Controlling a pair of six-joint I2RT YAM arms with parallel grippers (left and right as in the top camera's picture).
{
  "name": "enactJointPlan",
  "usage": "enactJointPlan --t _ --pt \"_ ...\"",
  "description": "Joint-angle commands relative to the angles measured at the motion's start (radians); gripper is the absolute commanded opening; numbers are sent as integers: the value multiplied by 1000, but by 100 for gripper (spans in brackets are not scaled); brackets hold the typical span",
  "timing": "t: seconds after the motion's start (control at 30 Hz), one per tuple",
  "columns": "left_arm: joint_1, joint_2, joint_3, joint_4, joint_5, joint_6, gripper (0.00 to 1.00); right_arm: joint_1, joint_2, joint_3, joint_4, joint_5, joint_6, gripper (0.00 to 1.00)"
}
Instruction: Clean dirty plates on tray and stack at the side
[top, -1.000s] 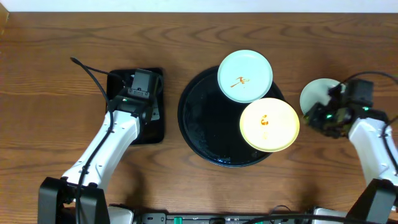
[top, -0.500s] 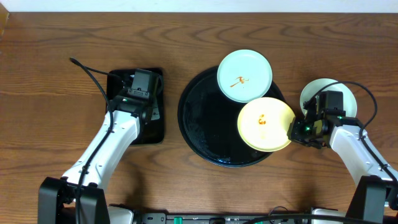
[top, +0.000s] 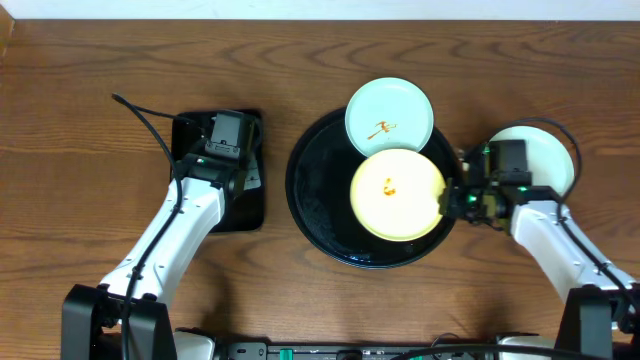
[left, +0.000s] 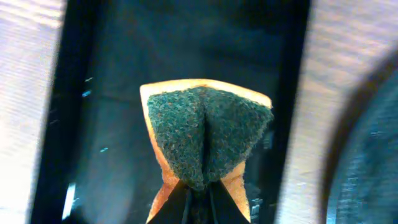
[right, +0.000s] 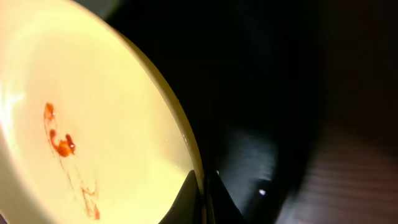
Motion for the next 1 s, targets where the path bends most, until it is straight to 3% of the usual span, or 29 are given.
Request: enactJointPlan --t 0.0,0.23,0.37,0.6,0.97 --pt "0 7 -5 42 134 -4 8 77 -6 -1 24 62 87 1" --pt "-75 7 -5 190 333 -7 8 220 15 -2 91 192 166 2" --pt "-143 20 -5 203 333 -111 8 265 56 -2 110 220 254 1" --pt "-273 106 -5 208 333 -275 8 320 130 -3 149 212 279 1" --pt "-475 245 -5 277 333 -367 8 345 143 -2 164 212 304 1"
